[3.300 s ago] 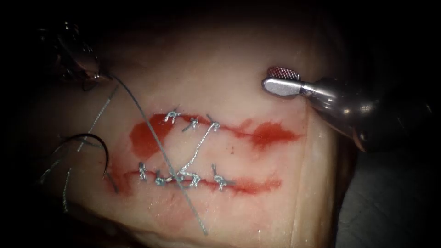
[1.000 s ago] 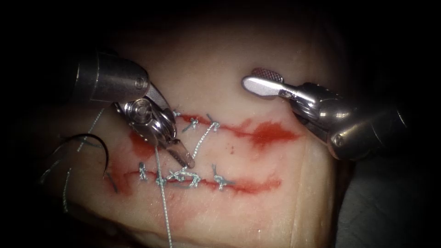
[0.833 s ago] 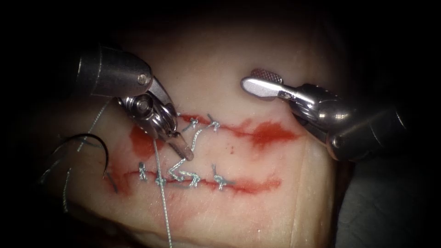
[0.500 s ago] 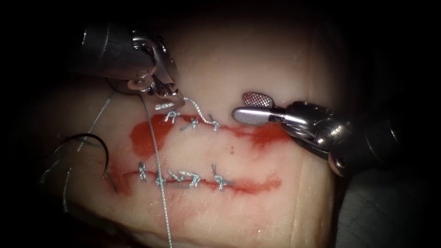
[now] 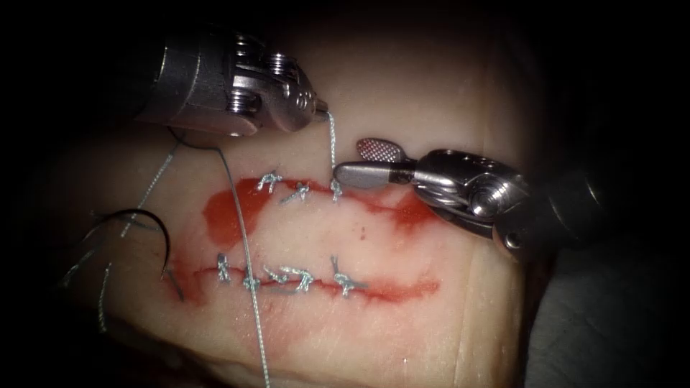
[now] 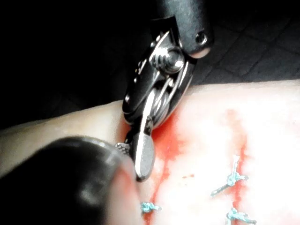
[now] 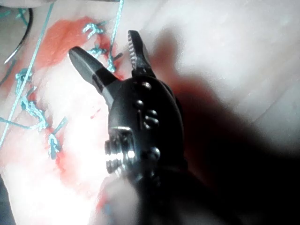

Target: Wound Closure

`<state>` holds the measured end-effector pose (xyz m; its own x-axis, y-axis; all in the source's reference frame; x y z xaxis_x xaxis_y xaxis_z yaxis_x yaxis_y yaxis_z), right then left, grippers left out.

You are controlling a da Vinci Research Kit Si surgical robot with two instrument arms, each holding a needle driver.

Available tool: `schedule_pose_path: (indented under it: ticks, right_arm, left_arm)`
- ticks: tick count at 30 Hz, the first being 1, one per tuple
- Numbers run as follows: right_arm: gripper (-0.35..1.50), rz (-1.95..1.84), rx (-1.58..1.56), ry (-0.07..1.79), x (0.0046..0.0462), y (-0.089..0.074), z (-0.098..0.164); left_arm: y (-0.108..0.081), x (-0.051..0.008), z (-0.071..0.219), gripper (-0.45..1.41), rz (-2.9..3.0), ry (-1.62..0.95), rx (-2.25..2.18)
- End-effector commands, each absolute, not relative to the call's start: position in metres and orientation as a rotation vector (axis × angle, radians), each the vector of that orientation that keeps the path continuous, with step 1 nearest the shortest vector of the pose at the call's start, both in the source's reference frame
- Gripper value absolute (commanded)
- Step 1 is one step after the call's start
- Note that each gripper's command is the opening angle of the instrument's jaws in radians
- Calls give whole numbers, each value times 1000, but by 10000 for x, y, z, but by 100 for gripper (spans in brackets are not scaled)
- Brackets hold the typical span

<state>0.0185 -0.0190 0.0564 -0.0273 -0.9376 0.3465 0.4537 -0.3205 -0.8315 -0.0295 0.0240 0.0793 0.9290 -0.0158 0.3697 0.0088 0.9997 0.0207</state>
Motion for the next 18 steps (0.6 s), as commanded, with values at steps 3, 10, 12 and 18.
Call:
schedule_pose_path:
  ticks: [3, 10, 12, 18]
  right_arm:
    - [143, -1511, -1072, 691, 199, -178, 569]
    - [141, -1449, -785, 776, 194, -177, 581]
    - [141, -1435, -777, 783, 193, -178, 581]
    - [140, -1448, -781, 837, 195, -183, 582]
  left_arm:
    - [236, -307, 796, -45, 35, -422, 19]
    - [234, -310, 793, -45, 24, -414, -9]
    - [235, -310, 793, -45, 11, -415, -15]
    - [239, -310, 792, -45, 12, -423, -41]
